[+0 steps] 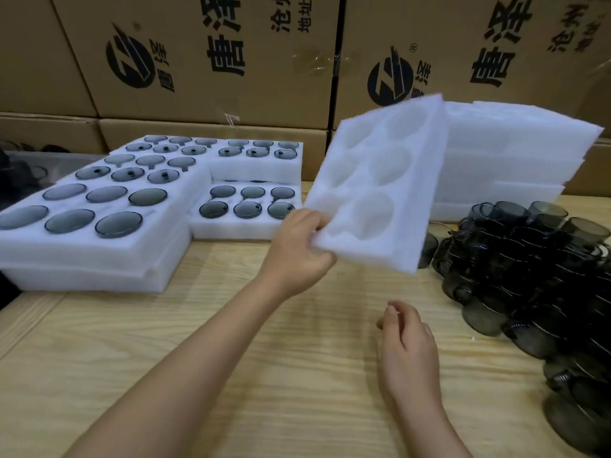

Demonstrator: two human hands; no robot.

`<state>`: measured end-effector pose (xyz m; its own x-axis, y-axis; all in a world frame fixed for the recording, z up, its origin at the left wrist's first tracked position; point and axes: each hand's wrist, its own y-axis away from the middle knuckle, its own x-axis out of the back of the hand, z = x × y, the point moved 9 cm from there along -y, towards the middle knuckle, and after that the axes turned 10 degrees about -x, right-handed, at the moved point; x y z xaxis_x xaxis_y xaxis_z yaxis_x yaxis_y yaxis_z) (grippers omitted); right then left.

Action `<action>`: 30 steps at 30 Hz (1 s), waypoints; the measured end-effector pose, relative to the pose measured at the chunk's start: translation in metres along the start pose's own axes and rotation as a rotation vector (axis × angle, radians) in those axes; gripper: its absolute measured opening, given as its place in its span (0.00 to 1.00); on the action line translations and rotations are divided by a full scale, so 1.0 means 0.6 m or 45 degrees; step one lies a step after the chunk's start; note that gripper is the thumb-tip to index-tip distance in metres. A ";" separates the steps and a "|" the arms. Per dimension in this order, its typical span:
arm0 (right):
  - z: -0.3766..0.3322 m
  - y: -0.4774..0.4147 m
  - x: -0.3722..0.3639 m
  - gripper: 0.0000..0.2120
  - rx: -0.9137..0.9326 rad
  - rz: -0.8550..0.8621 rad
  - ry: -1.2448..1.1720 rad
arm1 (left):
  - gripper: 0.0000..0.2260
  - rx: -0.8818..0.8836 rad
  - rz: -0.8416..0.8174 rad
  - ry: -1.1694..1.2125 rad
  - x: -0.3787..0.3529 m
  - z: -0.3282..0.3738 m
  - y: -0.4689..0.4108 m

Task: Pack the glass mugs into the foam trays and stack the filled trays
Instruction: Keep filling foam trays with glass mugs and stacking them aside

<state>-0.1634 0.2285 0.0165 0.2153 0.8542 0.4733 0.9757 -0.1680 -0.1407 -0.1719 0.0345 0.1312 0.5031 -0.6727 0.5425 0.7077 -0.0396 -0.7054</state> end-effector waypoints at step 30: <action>0.042 -0.032 0.021 0.08 -0.398 -0.453 -0.917 | 0.19 0.783 0.385 0.934 0.034 -0.128 0.230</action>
<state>-0.1805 0.2549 0.0033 -0.0806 0.9679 -0.2382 0.9695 0.1316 0.2069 -0.1022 -0.0415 0.0097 0.4204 -0.8889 -0.1819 0.8385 0.4573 -0.2963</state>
